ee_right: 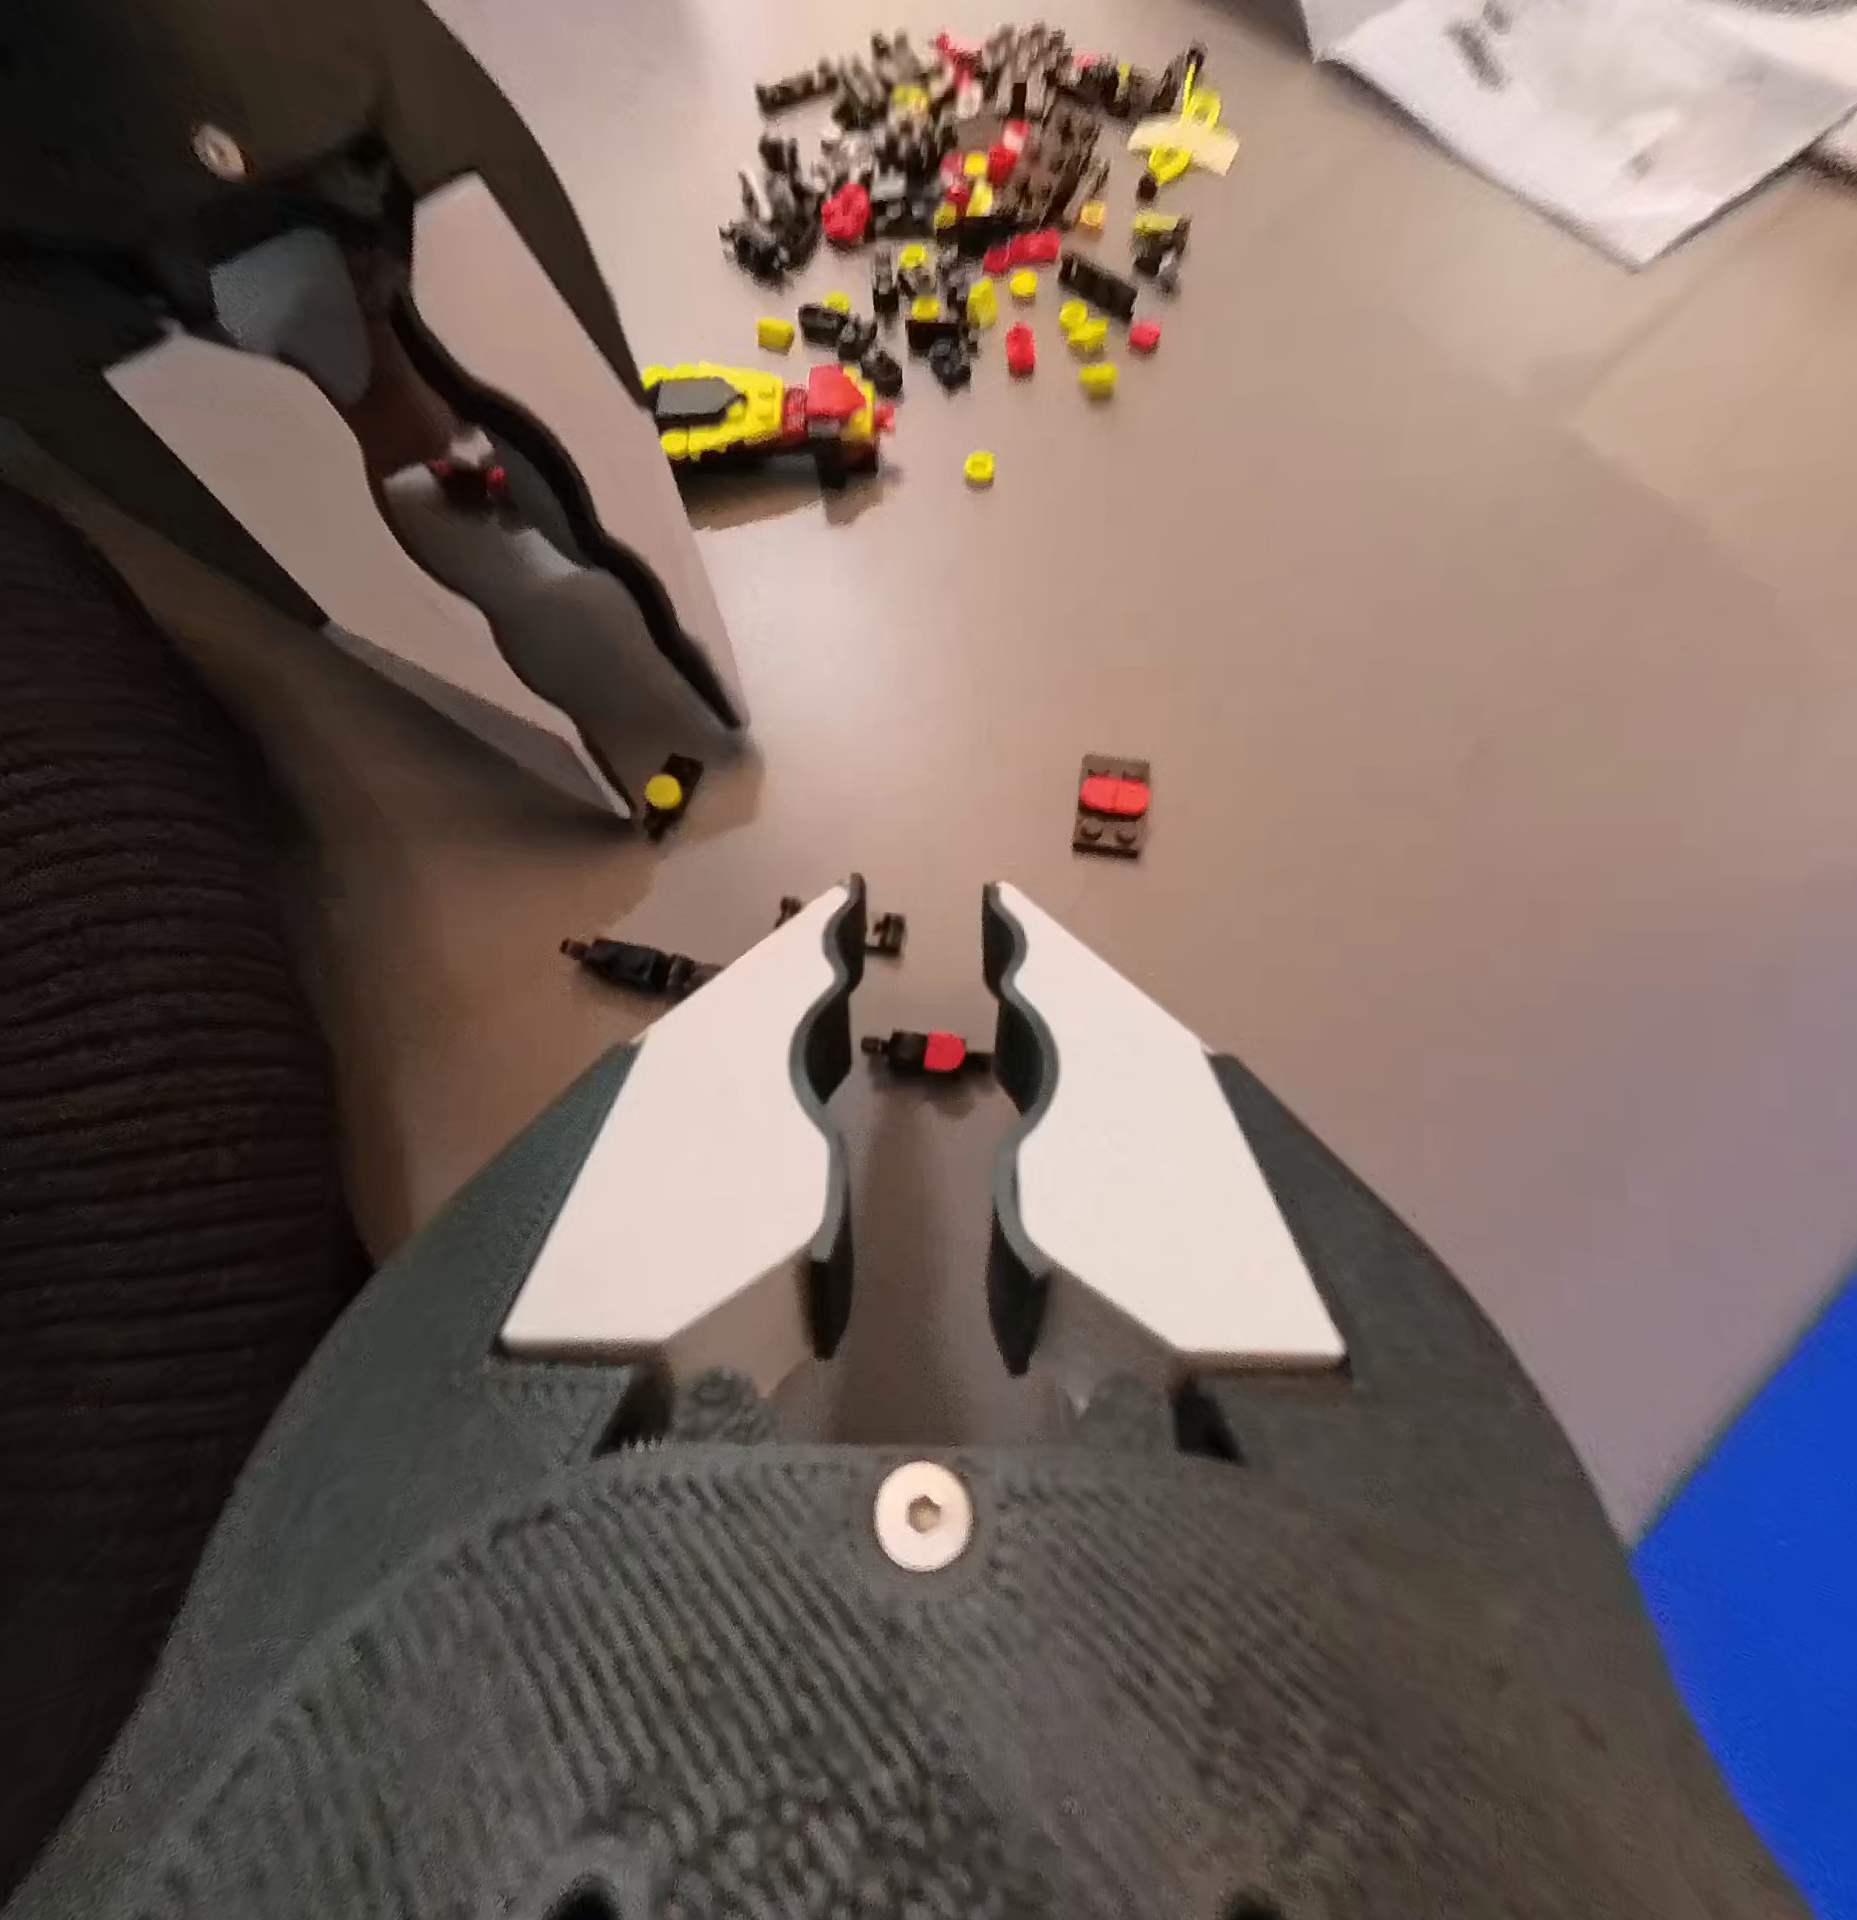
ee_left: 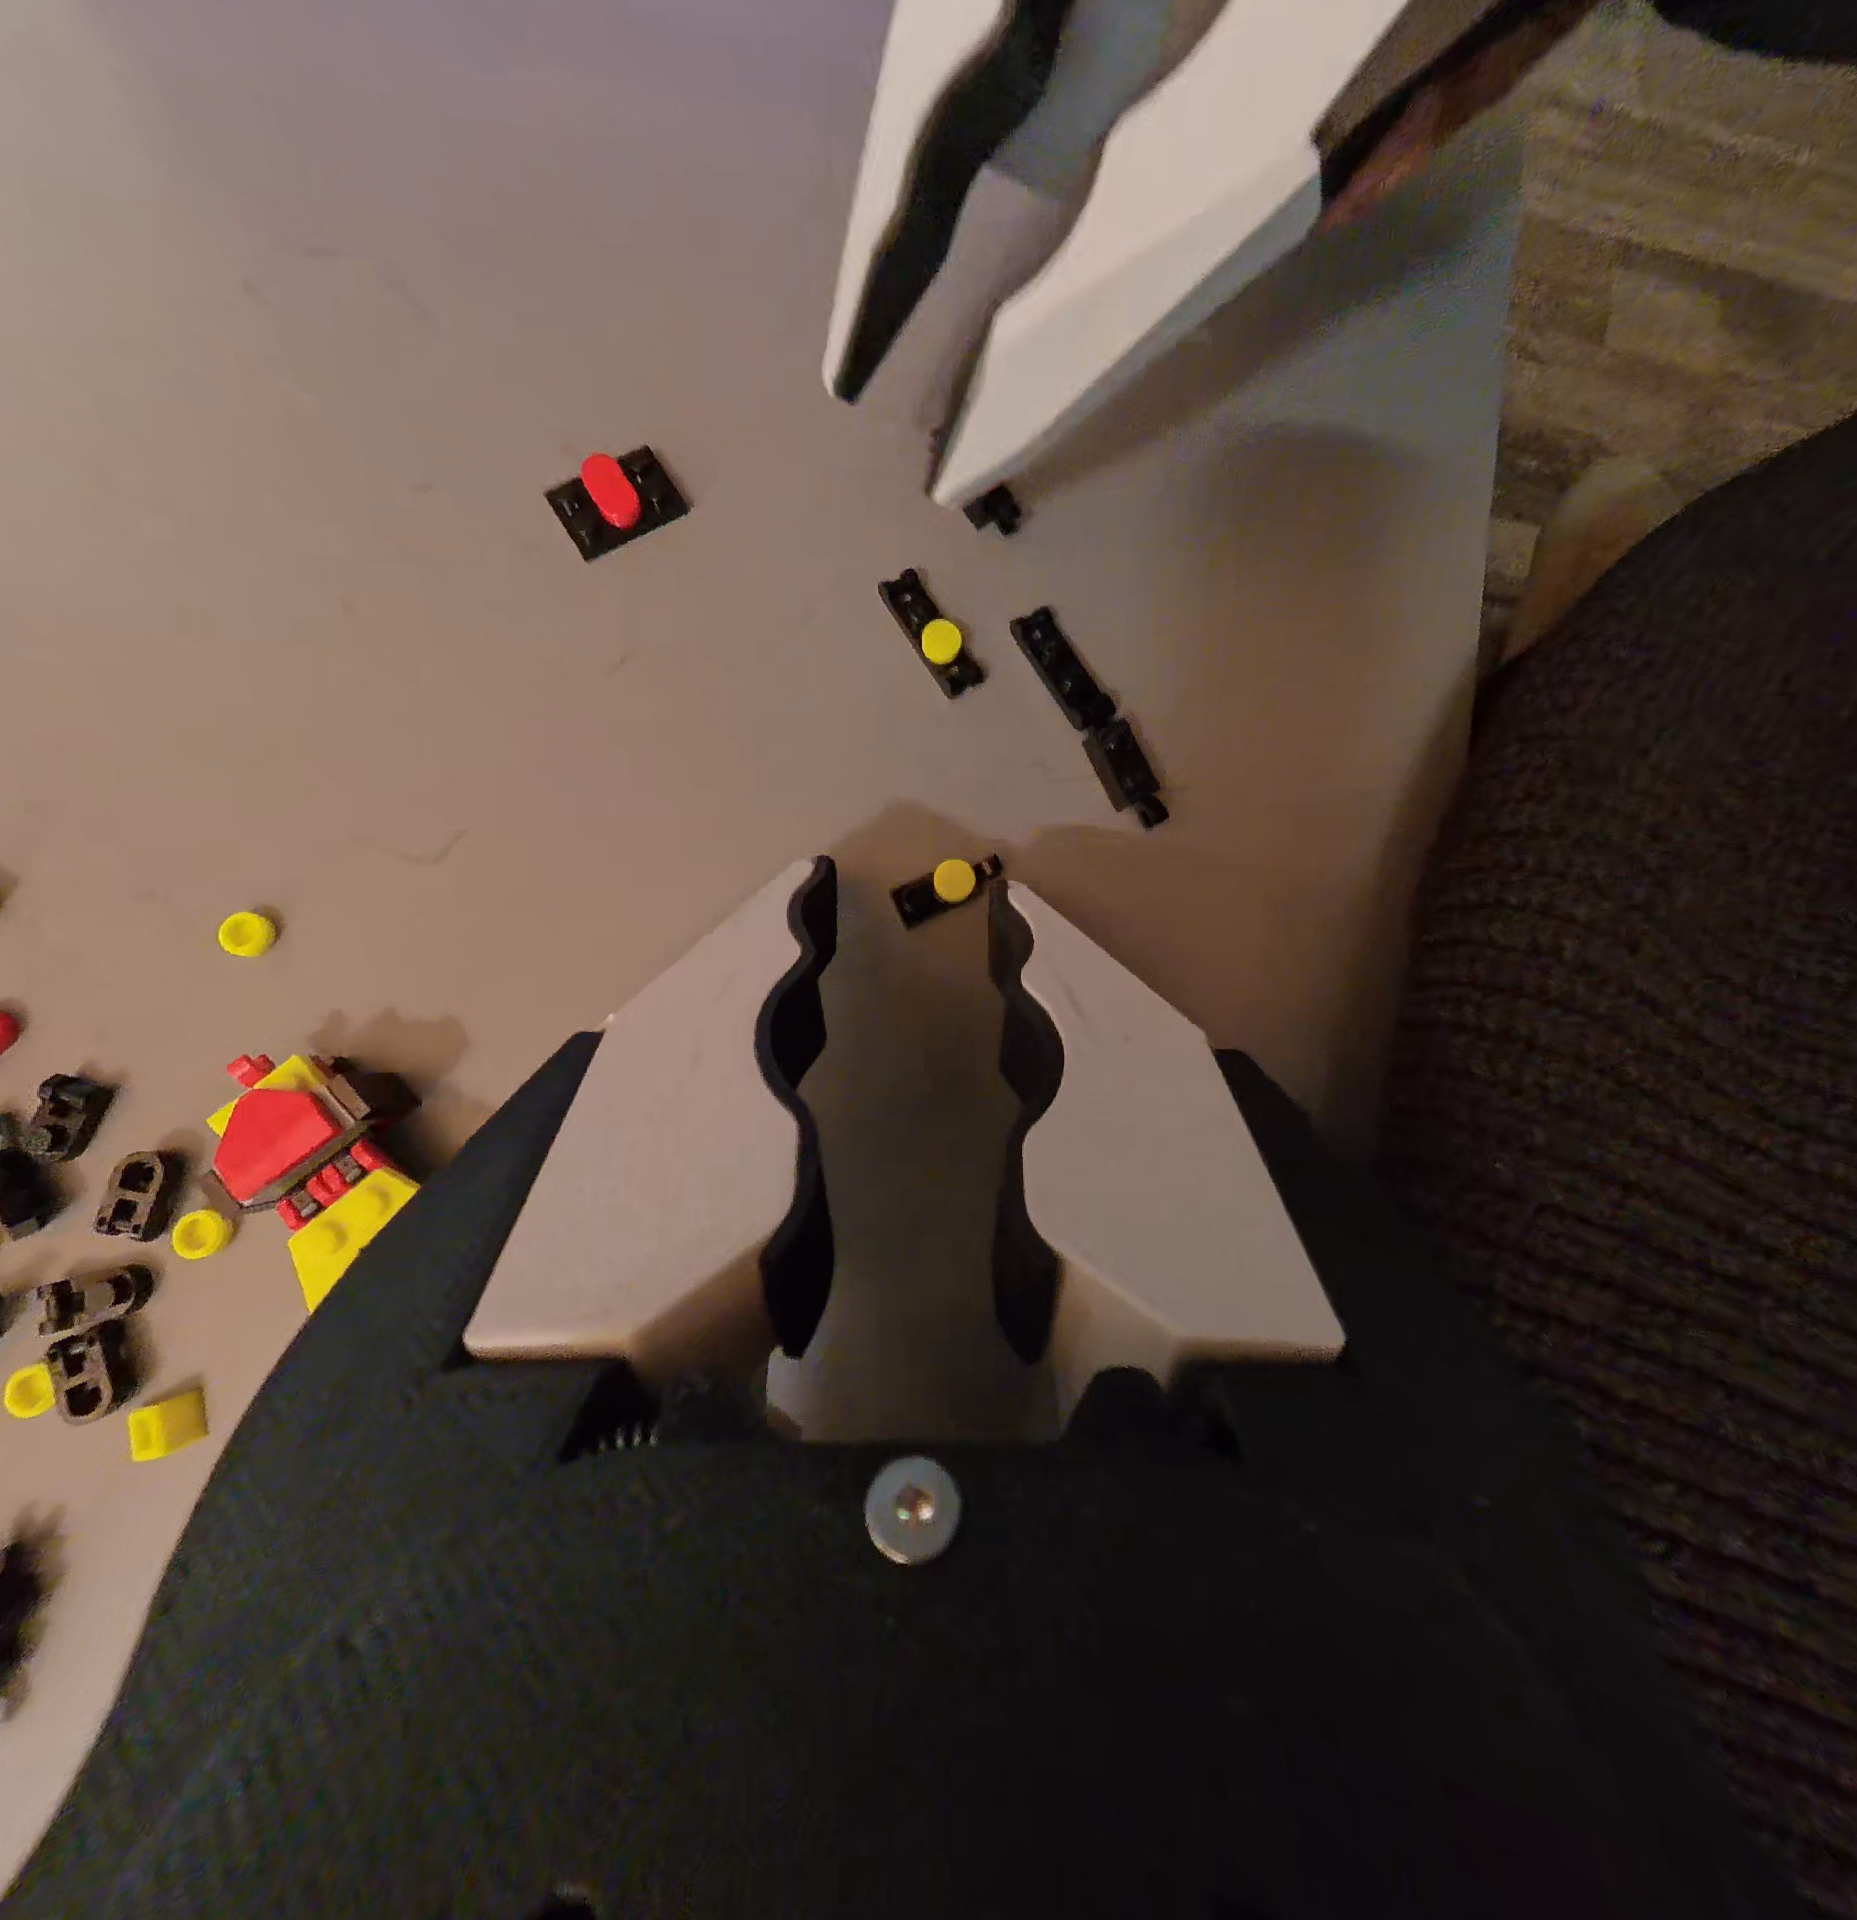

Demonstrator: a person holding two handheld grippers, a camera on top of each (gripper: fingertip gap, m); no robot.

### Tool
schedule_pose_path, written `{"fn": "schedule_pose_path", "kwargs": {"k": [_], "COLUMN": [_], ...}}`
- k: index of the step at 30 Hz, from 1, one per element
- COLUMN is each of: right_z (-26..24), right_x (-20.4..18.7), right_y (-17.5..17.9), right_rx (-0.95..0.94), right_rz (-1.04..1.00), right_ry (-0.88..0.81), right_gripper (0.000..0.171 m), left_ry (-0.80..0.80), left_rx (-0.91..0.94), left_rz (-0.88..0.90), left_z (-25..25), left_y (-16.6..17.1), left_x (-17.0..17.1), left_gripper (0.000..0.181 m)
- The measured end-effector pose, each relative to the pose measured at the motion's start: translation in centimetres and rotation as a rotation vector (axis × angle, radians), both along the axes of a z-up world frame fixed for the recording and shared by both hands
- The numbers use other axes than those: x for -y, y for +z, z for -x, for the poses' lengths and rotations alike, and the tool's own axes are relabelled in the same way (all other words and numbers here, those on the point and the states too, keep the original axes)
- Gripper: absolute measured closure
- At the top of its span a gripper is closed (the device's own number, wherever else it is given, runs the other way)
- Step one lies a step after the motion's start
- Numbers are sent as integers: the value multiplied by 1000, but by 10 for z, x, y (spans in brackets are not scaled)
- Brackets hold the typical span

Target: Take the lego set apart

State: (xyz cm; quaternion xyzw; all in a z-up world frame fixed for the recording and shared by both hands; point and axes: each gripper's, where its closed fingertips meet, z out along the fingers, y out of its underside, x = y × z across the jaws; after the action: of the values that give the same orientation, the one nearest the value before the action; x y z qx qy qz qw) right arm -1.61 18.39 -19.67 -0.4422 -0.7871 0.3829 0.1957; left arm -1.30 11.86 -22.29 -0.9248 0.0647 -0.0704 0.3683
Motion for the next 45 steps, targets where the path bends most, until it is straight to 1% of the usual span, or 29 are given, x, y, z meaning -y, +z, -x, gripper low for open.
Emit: {"fn": "schedule_pose_path", "kwargs": {"k": [2,4,7,9,12,15,18,20,22,23,25,30,32,34,36,38,43,45], "right_z": [-2,-2,-7,-8,-4,-4,-7,-9,-13,-12,-3,17,16,8,-6,-17,-22,-21], "right_x": [0,5,23,29,22,14,11,22,46,51,41,-26,-41,-44,-39,-32,-22,-24], "right_y": [-8,-11,-18,-20,-19,-14,-22,-23,-13,-8,1,15,15,8,-3,-11,-19,-21], "right_rx": [40,56,155,176,126,120,159,175,186,179,125,-12,-19,42,129,178,171,163], "right_rz": [-10,2,111,118,29,58,46,78,186,218,223,161,135,112,84,49,10,6], "right_ry": [14,30,44,48,40,13,14,45,109,124,77,-150,-191,-198,-173,-144,-64,-57], "right_gripper": [145,145,143,141,140,143,143,144,143,143,145,146,145,140,139,139,140,141], "left_ry": [21,36,44,52,55,56,49,44,46,51,63,77,73,73,71,65,-12,-20], "left_rx": [45,116,171,154,145,131,112,129,155,163,164,158,153,132,108,96,208,203], "left_rz": [-30,-59,-74,-59,-58,-60,-53,-61,-72,-76,-80,-81,-76,-75,-80,-88,-137,-135], "left_z": [-2,-7,-11,-8,-5,-4,-2,-3,-2,-1,3,8,8,9,10,9,-17,-20], "left_y": [7,15,18,13,12,11,9,10,13,14,14,13,11,9,8,9,23,23], "left_x": [-5,-11,-16,-15,-14,-13,-11,-10,-10,-10,-9,-8,-8,-8,-9,-11,-16,-18], "left_gripper": [154,153,154,154,154,155,155,155,155,155,155,155,155,155,155,155,153,153]}}
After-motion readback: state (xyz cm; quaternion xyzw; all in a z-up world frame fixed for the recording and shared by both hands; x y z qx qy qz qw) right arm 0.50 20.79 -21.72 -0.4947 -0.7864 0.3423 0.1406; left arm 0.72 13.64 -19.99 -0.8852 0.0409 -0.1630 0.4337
